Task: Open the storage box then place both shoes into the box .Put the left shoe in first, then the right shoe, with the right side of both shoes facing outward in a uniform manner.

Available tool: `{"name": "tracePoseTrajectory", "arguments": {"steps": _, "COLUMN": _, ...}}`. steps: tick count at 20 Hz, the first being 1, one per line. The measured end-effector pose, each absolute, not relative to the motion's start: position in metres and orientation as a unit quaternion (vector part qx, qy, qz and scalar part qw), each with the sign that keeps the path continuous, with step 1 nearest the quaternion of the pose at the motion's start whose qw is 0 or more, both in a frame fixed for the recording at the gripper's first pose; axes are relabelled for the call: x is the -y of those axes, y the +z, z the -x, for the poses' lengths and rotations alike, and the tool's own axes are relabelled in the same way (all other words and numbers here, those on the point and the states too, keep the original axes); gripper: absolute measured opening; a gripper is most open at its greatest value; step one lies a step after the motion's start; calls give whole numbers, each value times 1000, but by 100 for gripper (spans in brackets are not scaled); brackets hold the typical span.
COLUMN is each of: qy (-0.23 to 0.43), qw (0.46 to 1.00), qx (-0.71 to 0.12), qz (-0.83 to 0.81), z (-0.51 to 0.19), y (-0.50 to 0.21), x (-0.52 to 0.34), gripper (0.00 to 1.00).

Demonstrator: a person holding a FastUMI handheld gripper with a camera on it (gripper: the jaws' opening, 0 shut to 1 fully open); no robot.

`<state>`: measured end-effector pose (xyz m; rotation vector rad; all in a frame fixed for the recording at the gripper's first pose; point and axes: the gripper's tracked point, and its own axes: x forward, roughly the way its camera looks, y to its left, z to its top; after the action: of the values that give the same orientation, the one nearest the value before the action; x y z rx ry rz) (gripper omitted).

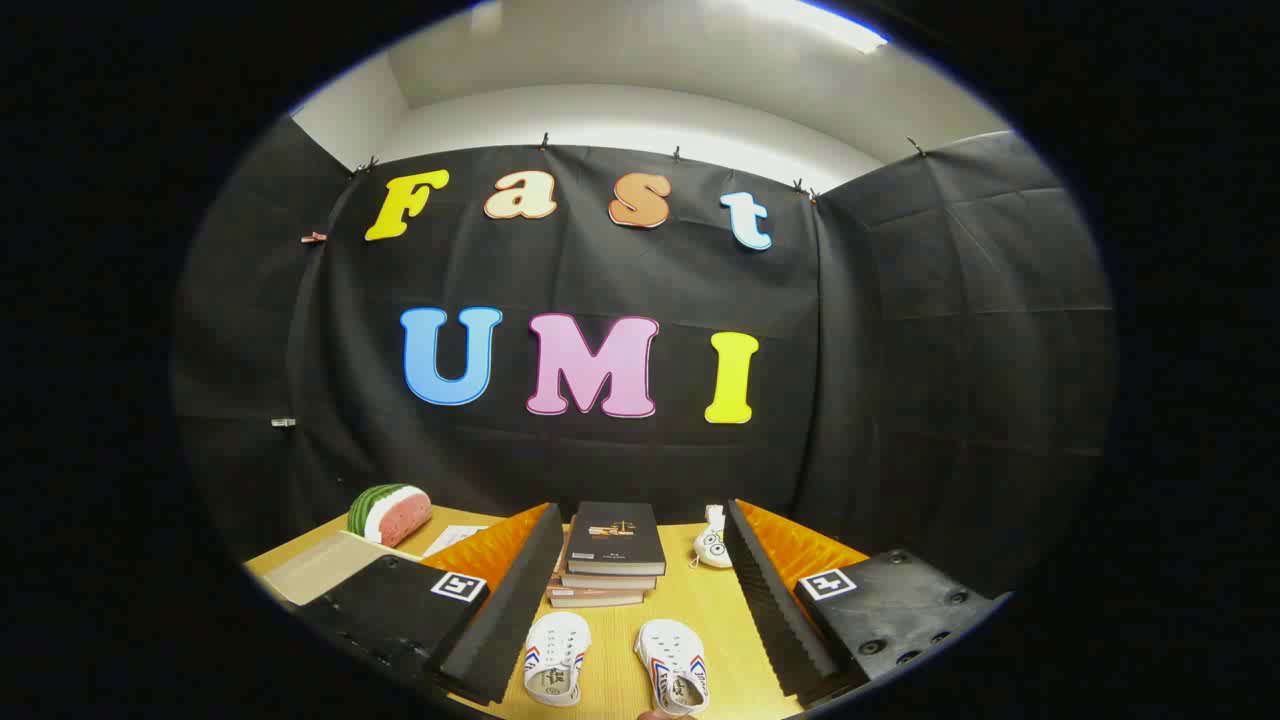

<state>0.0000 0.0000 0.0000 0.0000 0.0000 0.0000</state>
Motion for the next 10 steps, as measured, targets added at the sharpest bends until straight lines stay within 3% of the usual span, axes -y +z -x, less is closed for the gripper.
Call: {"name": "tracePoseTrajectory", "arguments": {"steps": 10, "qy": -7, "qw": 1000, "qx": 0, "qz": 5, "z": 2, "y": 2, "x": -2, "gripper": 97}}
